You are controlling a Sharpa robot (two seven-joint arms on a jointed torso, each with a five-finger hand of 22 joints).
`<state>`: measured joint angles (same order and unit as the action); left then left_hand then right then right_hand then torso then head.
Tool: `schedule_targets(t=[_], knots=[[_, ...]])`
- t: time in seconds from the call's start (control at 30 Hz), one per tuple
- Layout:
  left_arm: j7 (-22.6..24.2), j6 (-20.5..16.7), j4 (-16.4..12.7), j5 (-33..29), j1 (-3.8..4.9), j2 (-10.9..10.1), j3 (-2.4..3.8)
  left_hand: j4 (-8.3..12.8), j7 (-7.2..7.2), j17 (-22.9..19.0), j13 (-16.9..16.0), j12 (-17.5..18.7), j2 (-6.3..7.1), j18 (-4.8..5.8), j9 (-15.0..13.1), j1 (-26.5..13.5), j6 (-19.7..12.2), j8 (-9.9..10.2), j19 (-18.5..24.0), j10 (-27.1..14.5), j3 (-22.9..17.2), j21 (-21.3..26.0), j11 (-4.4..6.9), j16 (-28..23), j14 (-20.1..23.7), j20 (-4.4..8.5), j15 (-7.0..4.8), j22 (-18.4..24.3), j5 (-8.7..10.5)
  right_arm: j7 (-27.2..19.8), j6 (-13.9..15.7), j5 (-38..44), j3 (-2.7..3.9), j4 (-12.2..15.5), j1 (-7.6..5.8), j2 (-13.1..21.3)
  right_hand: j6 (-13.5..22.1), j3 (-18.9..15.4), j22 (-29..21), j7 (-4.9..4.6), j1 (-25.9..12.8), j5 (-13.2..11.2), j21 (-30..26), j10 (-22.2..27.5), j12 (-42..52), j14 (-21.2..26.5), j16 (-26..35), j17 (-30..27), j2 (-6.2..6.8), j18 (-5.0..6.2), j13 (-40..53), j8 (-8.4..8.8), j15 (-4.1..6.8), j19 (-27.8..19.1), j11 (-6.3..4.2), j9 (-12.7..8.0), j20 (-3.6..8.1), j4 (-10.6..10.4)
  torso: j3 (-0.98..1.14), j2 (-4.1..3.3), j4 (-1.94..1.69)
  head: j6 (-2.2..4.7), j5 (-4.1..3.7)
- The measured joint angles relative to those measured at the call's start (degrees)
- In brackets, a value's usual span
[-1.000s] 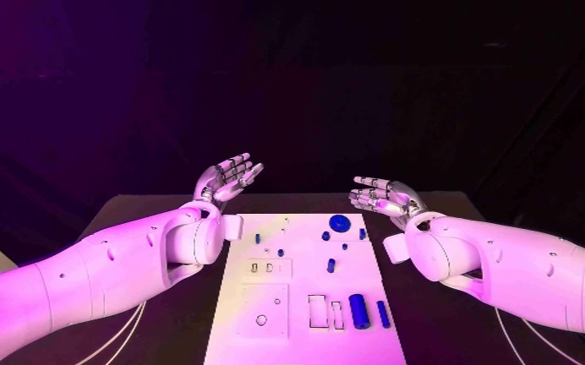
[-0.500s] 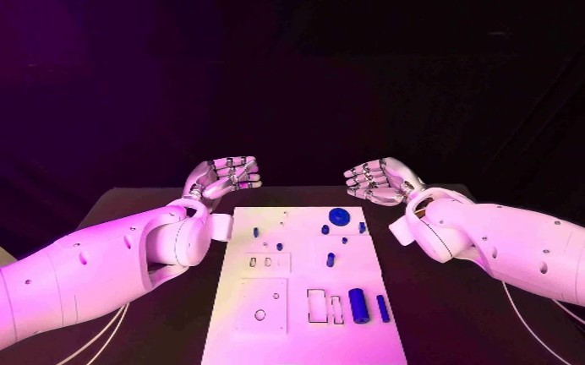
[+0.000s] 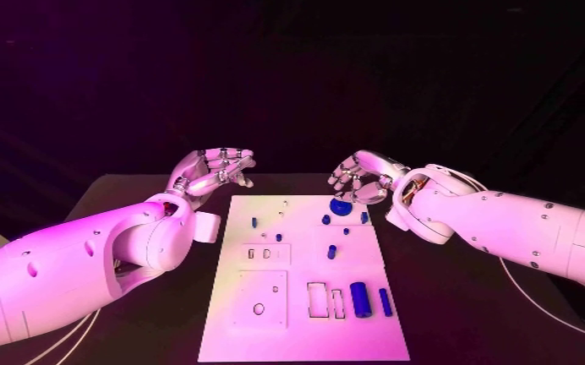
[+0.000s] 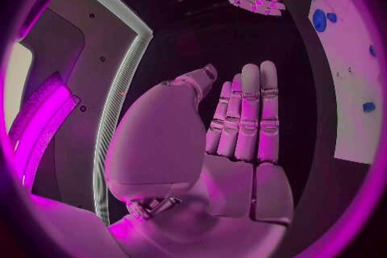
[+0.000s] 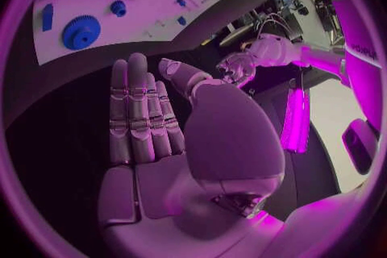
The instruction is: Assemble the parts on the task board
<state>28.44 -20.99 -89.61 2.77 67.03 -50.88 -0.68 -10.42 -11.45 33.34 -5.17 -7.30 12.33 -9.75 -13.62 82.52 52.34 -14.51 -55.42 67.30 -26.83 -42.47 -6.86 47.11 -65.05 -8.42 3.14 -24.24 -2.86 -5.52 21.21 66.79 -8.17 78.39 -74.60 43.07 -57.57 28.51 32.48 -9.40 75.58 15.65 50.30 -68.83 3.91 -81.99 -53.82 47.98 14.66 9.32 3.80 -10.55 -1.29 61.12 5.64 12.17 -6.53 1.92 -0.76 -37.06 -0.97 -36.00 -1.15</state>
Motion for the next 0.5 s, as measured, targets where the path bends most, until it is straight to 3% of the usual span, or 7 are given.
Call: schedule_targets(t=[0.07,0.1,0.17,0.23,0.5], knots=[[-0.14,0.26,-1.06,0.33,0.15,-0.89,0.06,0.16,0.0,0.94,-0.14,0.0,0.37,0.0,-0.39,-0.36,0.0,-0.27,0.25,0.0,-0.16,-1.87,0.0,1.72,-0.05,-0.08,-0.05,-1.26,0.0,1.26,-0.83,3.5,0.05,0.46,-0.31,-0.05,-0.03,0.5,6.21,0.03,-0.13,0.0,5.5,-0.09,0.0,-1.58,-13.59,8.56,0.39,-0.07,0.0,0.15,0.16,3.27,-0.09,0.53,0.19,-0.66,-0.04,-0.56,-0.14,-0.08,-0.18],[-0.24,0.38,-1.8,0.5,0.2,-1.39,0.06,0.14,0.0,1.38,-0.22,0.0,0.29,0.01,-0.56,-0.44,0.0,-0.28,0.37,0.0,-0.32,-2.83,0.0,2.53,-0.03,0.04,-0.07,-1.89,0.0,2.05,-1.35,5.68,0.06,0.71,-0.45,-0.06,-0.08,0.69,11.33,0.08,-0.33,0.0,9.33,-0.09,0.0,-1.75,-18.44,13.64,0.59,-0.83,0.0,0.14,0.18,6.22,-0.09,0.75,0.26,-0.85,-0.07,-0.95,-0.25,-0.09,-0.32],[-0.36,0.5,-2.52,0.64,0.21,-1.77,0.06,0.25,0.0,1.81,-0.3,0.25,0.35,0.01,-0.75,-0.68,0.0,-0.28,0.46,0.0,-0.56,-3.99,0.0,3.29,0.15,0.12,-0.25,-2.67,0.0,2.82,-1.86,7.72,0.06,0.91,-0.5,-0.06,-0.08,0.78,15.95,0.09,-0.07,-0.24,12.74,0.18,0.0,-1.75,-21.82,17.63,0.84,-1.73,0.0,0.17,0.18,8.86,-0.08,1.01,0.29,-1.12,-0.1,-1.3,-0.36,-0.14,-0.46],[-0.57,0.71,-3.67,0.83,0.25,-2.29,0.05,0.38,0.12,2.28,-0.42,0.27,0.45,0.02,-1.09,-1.07,-0.31,-0.28,0.76,0.0,-0.7,-5.89,0.0,4.16,0.91,-0.17,-0.33,-3.89,0.0,4.07,-2.76,10.89,0.04,1.15,-0.54,-0.04,0.15,0.64,20.24,0.31,-0.07,-0.32,15.76,1.11,-0.16,-1.75,-24.69,21.25,0.84,-1.8,0.0,0.44,0.18,11.05,-0.02,1.29,0.33,-1.32,-0.13,-1.88,-0.57,-0.24,-0.7],[-1.31,0.97,-5.78,1.26,0.37,-3.45,0.05,0.71,-0.1,2.94,-0.62,0.48,0.5,0.01,-1.7,-1.57,-0.95,-0.48,1.24,-0.33,-1.34,-9.79,-0.33,5.63,1.51,-0.25,0.05,-6.47,0.0,7.52,-5.26,18.77,0.02,1.89,-0.69,-0.16,0.37,-0.98,24.69,0.52,0.13,-0.92,18.67,2.91,-0.24,-1.74,-27.46,24.85,1.04,-2.47,-0.01,0.44,0.18,12.92,0.01,1.95,0.17,-2.11,-0.13,-3.46,-1.35,-0.68,-1.14]])
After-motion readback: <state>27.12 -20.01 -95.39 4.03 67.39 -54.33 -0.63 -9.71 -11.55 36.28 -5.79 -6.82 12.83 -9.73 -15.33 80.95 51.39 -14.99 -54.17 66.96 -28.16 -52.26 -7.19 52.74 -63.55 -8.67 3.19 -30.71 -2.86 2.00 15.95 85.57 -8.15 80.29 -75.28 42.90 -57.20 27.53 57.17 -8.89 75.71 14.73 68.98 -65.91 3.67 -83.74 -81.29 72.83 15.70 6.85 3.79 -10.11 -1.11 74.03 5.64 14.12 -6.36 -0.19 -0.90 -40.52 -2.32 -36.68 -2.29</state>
